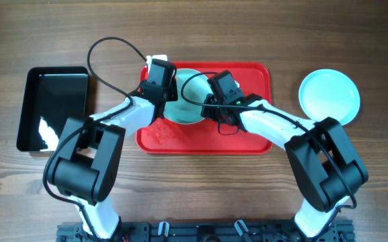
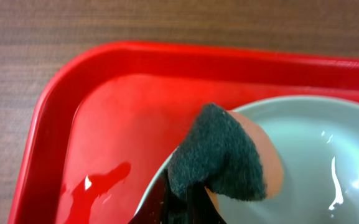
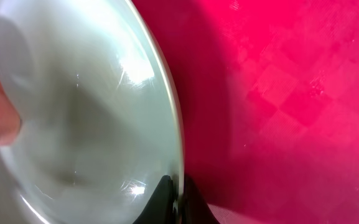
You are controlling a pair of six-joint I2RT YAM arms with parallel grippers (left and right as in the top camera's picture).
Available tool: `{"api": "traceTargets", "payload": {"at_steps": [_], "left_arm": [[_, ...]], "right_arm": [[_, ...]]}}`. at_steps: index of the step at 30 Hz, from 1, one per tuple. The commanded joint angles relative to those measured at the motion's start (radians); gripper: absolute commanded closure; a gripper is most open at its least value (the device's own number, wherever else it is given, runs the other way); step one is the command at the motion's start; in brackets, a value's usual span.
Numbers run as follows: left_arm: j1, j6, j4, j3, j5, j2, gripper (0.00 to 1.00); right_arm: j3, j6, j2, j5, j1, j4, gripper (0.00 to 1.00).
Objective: Clean dirty plates on tray and stack at the side
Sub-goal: 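Scrub the plate's sauce smear with the sponge while the right gripper holds it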
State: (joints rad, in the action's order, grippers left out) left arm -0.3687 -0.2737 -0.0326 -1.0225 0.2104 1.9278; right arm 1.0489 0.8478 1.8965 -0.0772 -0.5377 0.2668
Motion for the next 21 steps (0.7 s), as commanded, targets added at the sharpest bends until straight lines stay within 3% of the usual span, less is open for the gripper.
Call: {"api": "traceTargets", "payload": {"at_steps": [1, 11, 21], "left_arm": [[0.026, 0.005, -0.062, 0.009, 0.053, 0.031, 0.96], [0.026, 0.004, -0.225, 0.008, -0.228, 0.022, 0.96], [0.037, 0.010, -0.137, 0.009, -0.241, -0.005, 0.96]], "right_arm": [[-0.058, -0.041, 0.064, 0.058, 0.006, 0.056, 0.96], [-0.059, -0.044, 0.064, 0.058, 0.006, 0.055, 0.96], [-0.059, -0.044, 0.064, 0.058, 0.006, 0.056, 0.96]]}}
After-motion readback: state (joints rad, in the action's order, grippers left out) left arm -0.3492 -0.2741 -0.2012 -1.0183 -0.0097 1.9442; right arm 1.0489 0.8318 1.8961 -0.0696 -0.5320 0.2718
